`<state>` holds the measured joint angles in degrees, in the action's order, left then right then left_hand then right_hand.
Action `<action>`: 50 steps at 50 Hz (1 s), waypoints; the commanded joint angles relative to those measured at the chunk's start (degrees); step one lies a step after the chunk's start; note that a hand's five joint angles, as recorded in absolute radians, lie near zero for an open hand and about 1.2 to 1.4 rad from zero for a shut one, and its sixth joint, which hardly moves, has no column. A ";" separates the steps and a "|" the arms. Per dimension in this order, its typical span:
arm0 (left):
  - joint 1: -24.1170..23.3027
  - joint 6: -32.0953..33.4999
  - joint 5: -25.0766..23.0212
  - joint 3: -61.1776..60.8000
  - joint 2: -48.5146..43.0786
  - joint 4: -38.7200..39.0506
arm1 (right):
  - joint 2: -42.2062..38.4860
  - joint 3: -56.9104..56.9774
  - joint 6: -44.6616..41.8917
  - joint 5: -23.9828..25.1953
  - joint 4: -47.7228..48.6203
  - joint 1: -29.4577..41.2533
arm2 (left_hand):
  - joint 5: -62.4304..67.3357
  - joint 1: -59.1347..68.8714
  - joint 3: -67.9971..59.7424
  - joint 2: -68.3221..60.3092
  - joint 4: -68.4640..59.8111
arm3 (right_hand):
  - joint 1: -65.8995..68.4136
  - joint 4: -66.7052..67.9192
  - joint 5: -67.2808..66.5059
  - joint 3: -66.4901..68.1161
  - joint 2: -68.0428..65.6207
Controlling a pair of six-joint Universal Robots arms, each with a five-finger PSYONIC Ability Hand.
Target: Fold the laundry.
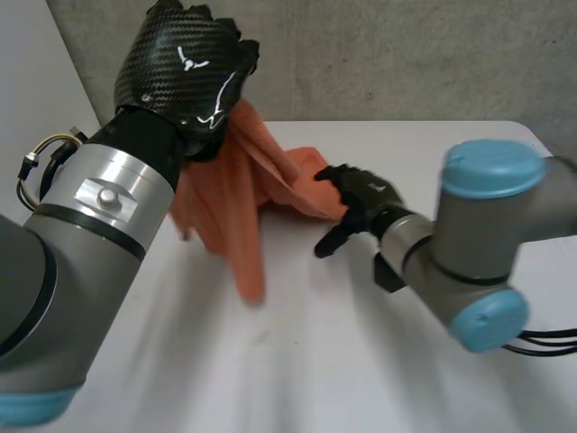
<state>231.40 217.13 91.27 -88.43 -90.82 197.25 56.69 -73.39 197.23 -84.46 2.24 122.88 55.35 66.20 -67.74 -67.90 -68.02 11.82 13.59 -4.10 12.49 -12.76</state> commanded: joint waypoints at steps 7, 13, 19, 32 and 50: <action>-5.08 -0.13 4.09 0.45 4.42 -1.26 | -17.22 16.69 1.23 -11.86 0.05 4.91 | 13.16 12.31 -10.77 -10.61 -10.49 | -1.82 -3.59 4.10 -2.49 2.76; -5.08 -0.83 4.96 0.01 8.11 -1.87 | -20.30 18.72 -2.99 -12.13 0.31 4.83 | 13.16 12.31 -10.77 -10.61 -10.49 | 24.94 23.17 -22.66 24.27 -24.00; -4.47 -1.01 5.49 -0.08 10.57 -2.05 | -19.25 18.11 -8.78 -11.96 1.98 2.55 | 13.16 12.31 -10.77 -10.61 -10.49 | 68.18 66.41 -65.90 67.51 -67.24; 8.27 -0.92 4.79 -4.73 10.23 -2.84 | 10.27 8.35 -37.87 3.06 -2.04 -16.26 | 11.65 10.80 -9.25 -9.10 -8.98 | 68.18 66.41 -65.90 67.51 -67.24; 11.09 -0.92 1.11 -5.18 -8.83 -8.99 | 25.85 5.72 -66.35 6.24 -37.13 -19.61 | 9.13 8.28 -6.74 -6.58 -6.46 | 68.18 66.41 -65.90 67.51 -67.24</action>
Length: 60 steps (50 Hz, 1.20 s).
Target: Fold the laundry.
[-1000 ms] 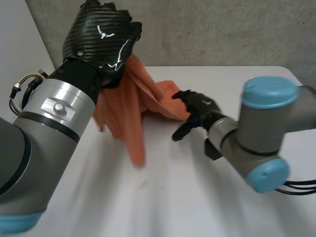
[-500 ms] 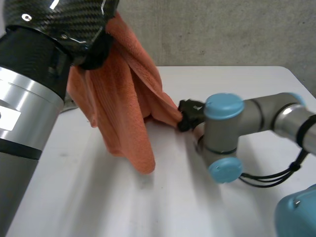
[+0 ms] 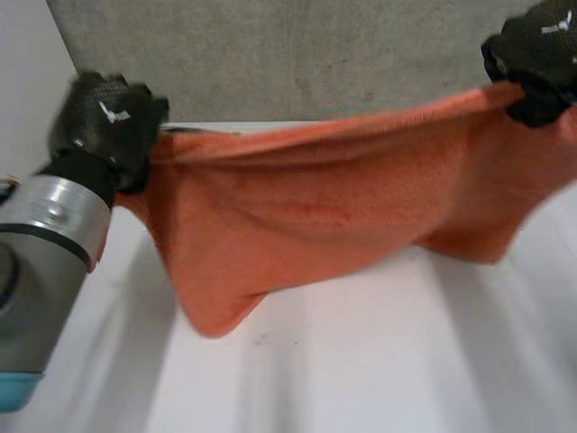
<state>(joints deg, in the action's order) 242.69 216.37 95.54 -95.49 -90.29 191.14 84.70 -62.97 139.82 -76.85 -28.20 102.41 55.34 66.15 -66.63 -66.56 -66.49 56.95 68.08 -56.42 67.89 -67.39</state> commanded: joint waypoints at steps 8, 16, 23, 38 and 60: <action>0.42 -0.07 -6.77 14.24 -25.35 -2.44 | -17.53 -0.15 -9.83 -7.34 -2.05 3.58 | 8.12 7.31 -6.83 -6.90 -6.97 | 23.05 11.92 -13.58 12.11 -12.61; 1.99 0.90 -6.69 34.19 -36.70 3.61 | -28.88 14.79 -5.09 -12.45 15.17 4.11 | 9.46 8.65 -8.17 -8.24 -8.31 | 23.05 11.92 -13.58 12.11 -12.61; 2.70 1.07 -6.42 43.01 -36.81 17.06 | -30.65 24.90 1.42 -12.53 35.73 4.20 | 11.15 10.34 -9.86 -9.93 -10.00 | 23.05 11.92 -13.58 12.11 -12.61; 5.34 -3.76 -5.54 28.71 -27.31 30.00 | -20.55 8.77 2.56 -11.92 46.30 4.02 | 12.83 12.02 -11.54 -11.62 -11.68 | 23.05 11.92 -13.58 12.11 -12.61; 6.22 0.80 -6.77 -2.95 -31.88 26.49 | -23.70 -26.33 1.16 -8.49 40.85 3.49 | -37.09 -37.90 38.38 38.31 38.24 | 23.05 11.92 -13.58 12.11 -12.61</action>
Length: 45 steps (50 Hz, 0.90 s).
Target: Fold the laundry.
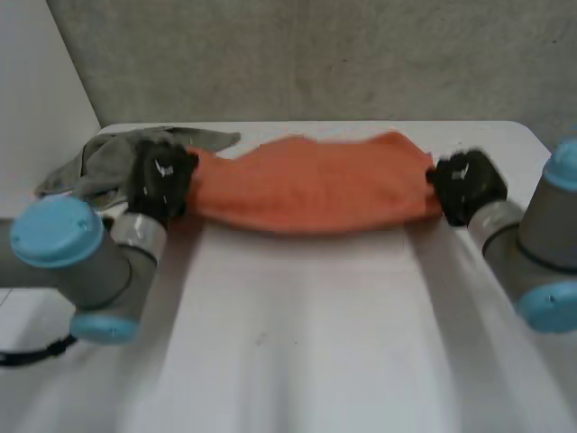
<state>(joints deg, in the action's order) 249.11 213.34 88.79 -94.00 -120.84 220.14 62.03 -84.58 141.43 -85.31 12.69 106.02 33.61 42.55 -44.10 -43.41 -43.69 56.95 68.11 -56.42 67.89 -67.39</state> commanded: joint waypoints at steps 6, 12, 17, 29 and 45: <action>0.33 4.81 0.06 -6.45 4.12 -9.36 | 0.11 -8.58 -0.01 1.29 -0.04 -0.11 | -33.61 -32.55 34.10 33.41 33.69 | 23.05 11.89 -13.58 12.11 -12.61; 1.55 3.75 -1.25 -8.12 10.53 -16.40 | 4.24 -12.09 0.60 3.39 -0.04 -1.33 | -33.61 -32.55 34.10 33.41 33.69 | 23.05 11.89 -13.58 12.11 -12.61; 6.03 -0.02 -5.28 -10.23 14.66 -18.16 | 5.03 -13.85 1.66 4.28 -0.04 -3.54 | -33.39 -32.34 33.89 33.20 33.48 | 23.05 11.89 -13.58 12.11 -12.61; 14.64 -8.47 -16.01 -10.59 14.76 -27.91 | 5.12 -13.86 5.26 6.39 -0.04 -6.53 | -25.33 -24.28 25.83 25.14 25.42 | 23.05 11.89 -13.58 12.11 -12.61; 15.44 -8.73 -17.69 -6.11 5.54 -29.68 | 5.03 -13.94 5.35 6.39 -0.13 -6.53 | -10.86 -9.81 11.36 10.67 10.95 | 23.05 11.89 -13.58 12.11 -12.61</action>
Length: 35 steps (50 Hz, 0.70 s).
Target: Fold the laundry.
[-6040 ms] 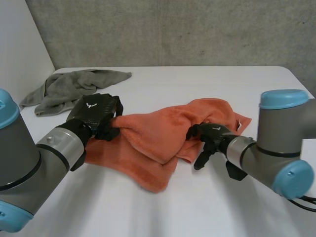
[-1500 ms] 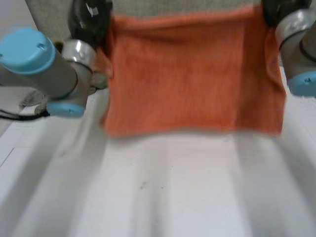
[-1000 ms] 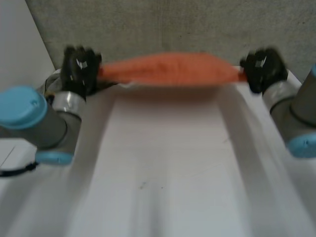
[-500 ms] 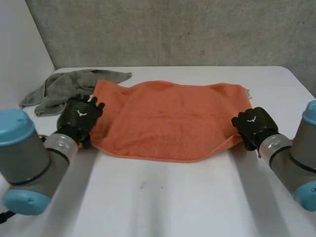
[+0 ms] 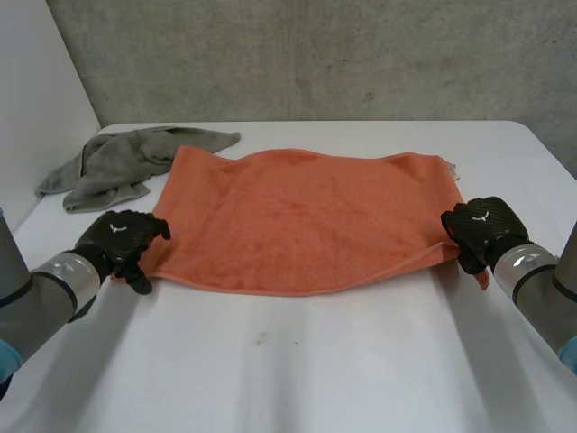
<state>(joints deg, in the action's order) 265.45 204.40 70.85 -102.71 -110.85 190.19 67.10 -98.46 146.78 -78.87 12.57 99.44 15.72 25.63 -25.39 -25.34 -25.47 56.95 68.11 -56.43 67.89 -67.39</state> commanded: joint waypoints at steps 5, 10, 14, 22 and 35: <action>-1.16 0.30 0.26 3.30 -5.78 0.44 | -0.04 -0.16 0.00 -0.05 -0.01 -0.12 | 8.05 8.13 -8.37 -8.43 -8.30 | 23.05 11.89 -13.57 12.11 -12.61; -1.16 0.39 0.26 4.71 -6.84 0.79 | -0.04 -0.33 0.00 -0.05 -0.01 -0.03 | 8.71 8.80 -9.04 -9.10 -8.96 | 23.05 11.89 -13.57 12.11 -12.61; -1.25 0.39 0.43 6.64 -8.68 0.79 | -0.04 -0.60 0.00 -0.05 -0.01 -0.03 | 12.75 12.84 -13.08 -13.13 -13.00 | 23.05 11.89 -13.57 12.11 -12.61; -2.39 0.74 0.78 11.12 -12.73 0.79 | -0.04 -0.68 -0.09 -0.14 -0.01 -0.03 | 28.35 28.44 -28.68 -28.74 -28.60 | 23.05 11.89 -13.57 12.11 -12.61; -6.43 6.52 8.24 5.09 -3.01 -2.53 | 4.78 3.44 -6.84 0.47 -15.90 -1.26 | 54.28 54.37 -54.61 -54.66 -54.53 | 23.05 11.89 -13.57 12.11 -12.61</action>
<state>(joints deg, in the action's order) 261.60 206.44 74.68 -91.64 -122.13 190.35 67.97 -97.86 144.74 -78.89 7.92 99.15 56.13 66.08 -68.03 -68.32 -68.56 56.95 68.11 -56.43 67.89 -67.39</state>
